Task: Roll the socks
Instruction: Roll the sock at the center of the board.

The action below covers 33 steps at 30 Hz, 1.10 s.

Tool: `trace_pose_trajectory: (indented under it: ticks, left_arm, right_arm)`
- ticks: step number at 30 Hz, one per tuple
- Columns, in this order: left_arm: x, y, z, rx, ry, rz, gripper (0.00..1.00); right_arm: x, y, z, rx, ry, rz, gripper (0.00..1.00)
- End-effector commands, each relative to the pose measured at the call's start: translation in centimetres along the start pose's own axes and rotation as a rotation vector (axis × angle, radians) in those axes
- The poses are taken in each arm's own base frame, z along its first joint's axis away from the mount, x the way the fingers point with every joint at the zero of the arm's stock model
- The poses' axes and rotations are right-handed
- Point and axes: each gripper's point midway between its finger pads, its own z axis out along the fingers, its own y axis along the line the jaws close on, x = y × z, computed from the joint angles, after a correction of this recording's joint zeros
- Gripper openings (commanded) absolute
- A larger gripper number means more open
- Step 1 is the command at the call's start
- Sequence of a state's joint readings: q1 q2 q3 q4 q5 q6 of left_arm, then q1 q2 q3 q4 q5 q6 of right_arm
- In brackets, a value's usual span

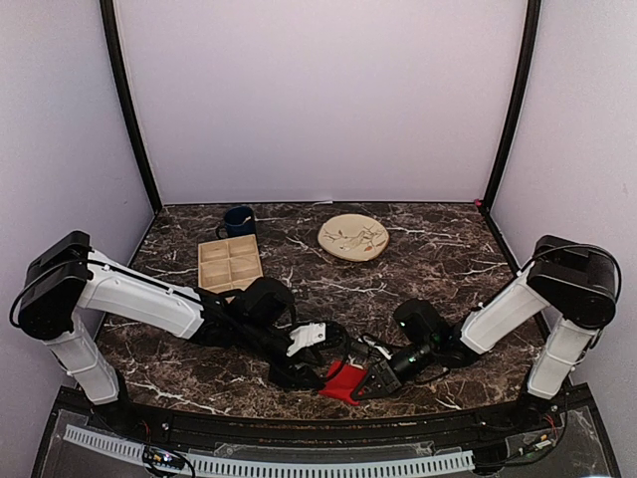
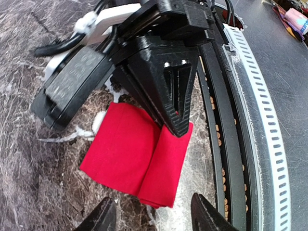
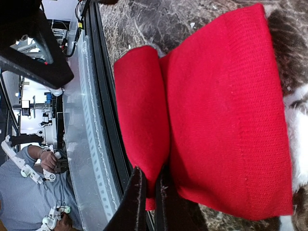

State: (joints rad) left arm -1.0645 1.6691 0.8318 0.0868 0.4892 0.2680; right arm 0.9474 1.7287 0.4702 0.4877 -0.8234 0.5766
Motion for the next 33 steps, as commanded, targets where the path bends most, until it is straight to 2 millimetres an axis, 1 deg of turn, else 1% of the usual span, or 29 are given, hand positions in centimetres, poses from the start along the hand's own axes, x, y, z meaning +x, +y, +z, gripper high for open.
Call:
trace_pose_trajectory:
  ticks: [1, 12, 20, 23, 33]
  left_arm:
    - [-0.1, -0.6, 0.6, 0.012, 0.034, 0.060, 0.55]
    - [0.7, -2.0, 2.4, 0.041, 0.105, 0.138, 0.53]
    - [0.9, -2.1, 3.1, 0.035, 0.124, 0.179, 0.47]
    - [1.2, -2.2, 3.3, 0.030, 0.136, 0.198, 0.46]
    - [1.6, -2.2, 3.7, 0.024, 0.147, 0.224, 0.39]
  right_arm:
    - [0.1, 0.1, 0.0, -0.029, 0.005, 0.017, 0.00]
    - [0.5, -0.1, 0.1, -0.044, 0.015, 0.043, 0.00]
    - [0.7, -0.2, 0.0, -0.048, 0.017, 0.052, 0.00]
    - [0.8, -0.2, 0.0, -0.050, 0.019, 0.054, 0.00]
    - [0.9, -0.1, 0.0, -0.055, 0.021, 0.057, 0.00]
